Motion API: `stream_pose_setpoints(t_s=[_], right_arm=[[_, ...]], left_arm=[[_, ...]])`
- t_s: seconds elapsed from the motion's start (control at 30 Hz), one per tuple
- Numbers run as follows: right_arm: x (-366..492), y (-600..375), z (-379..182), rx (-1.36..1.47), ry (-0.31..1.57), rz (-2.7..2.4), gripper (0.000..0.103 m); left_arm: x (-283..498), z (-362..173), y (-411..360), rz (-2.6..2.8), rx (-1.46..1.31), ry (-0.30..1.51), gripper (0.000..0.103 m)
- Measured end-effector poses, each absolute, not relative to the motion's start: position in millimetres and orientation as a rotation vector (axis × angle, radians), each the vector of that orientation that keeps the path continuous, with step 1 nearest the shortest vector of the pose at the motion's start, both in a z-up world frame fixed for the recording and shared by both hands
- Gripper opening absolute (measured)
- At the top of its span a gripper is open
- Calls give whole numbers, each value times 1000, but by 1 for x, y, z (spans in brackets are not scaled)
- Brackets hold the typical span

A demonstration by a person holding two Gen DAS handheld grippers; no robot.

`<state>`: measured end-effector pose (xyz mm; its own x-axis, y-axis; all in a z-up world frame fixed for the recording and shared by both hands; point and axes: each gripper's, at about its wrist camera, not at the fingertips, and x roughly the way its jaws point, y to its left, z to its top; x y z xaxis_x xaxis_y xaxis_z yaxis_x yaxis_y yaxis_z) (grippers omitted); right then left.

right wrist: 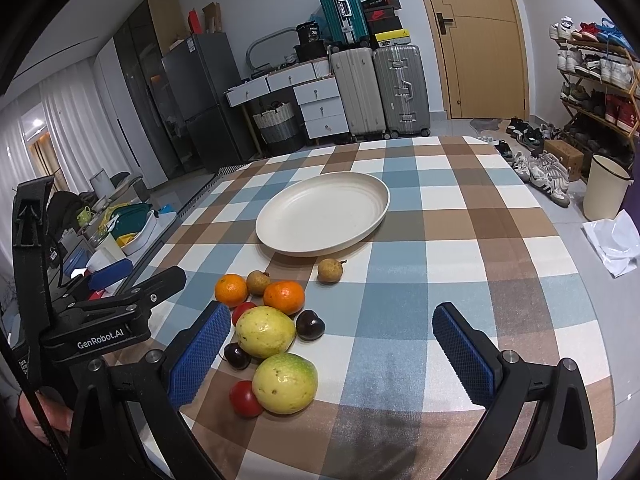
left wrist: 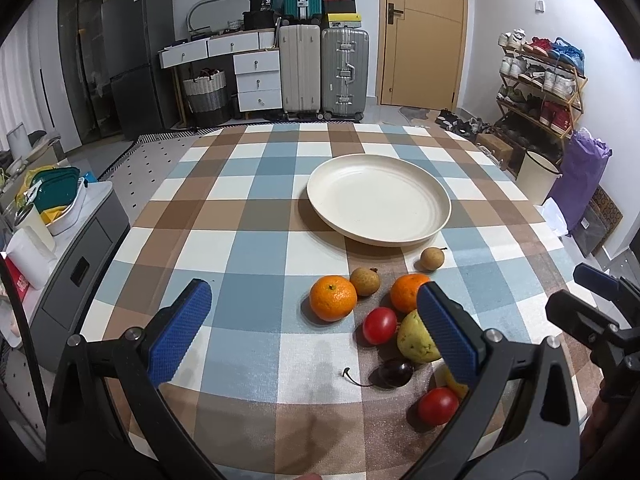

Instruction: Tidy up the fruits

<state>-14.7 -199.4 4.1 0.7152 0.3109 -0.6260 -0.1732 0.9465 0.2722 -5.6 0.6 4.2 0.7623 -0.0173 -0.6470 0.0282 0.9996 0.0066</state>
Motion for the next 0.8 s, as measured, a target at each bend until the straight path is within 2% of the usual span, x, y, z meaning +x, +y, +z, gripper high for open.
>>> stream_pose_setpoints(t_s=[0.8], right_arm=[[-13,-198,4,186,737,270,103]], left_arm=[[-2,-2,-3,-36,25,717,102]])
